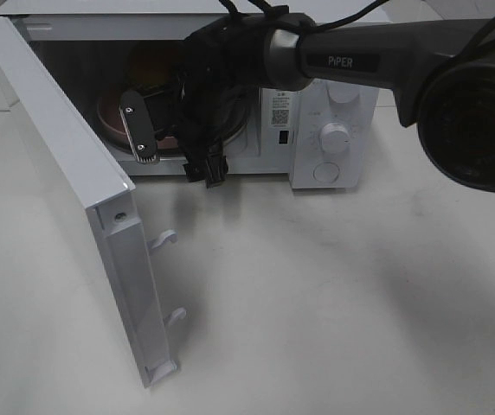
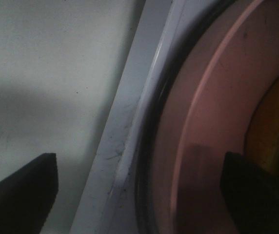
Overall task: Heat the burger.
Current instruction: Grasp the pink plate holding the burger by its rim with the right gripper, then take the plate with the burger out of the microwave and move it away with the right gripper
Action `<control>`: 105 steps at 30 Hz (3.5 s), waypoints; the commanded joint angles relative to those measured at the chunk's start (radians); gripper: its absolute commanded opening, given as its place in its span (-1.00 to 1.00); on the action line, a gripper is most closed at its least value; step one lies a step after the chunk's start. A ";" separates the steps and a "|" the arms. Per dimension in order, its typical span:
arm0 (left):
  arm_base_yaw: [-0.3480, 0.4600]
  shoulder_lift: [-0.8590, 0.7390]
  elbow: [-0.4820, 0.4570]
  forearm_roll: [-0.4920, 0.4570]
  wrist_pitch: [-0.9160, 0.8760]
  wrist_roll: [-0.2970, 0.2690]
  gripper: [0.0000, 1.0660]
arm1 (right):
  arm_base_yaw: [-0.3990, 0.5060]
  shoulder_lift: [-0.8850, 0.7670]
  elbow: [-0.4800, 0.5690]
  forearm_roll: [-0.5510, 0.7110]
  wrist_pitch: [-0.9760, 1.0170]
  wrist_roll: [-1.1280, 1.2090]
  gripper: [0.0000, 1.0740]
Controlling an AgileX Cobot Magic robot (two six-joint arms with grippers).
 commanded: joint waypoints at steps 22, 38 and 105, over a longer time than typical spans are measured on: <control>0.001 -0.021 0.006 -0.005 -0.003 -0.001 0.93 | -0.006 0.044 -0.074 0.004 0.008 -0.021 -0.99; 0.001 -0.021 0.006 -0.005 -0.003 -0.001 0.93 | 0.004 -0.033 0.016 0.012 0.043 -0.111 -0.99; 0.001 -0.021 0.006 -0.005 -0.003 -0.001 0.93 | -0.017 -0.949 1.145 0.135 -0.289 -0.415 -0.99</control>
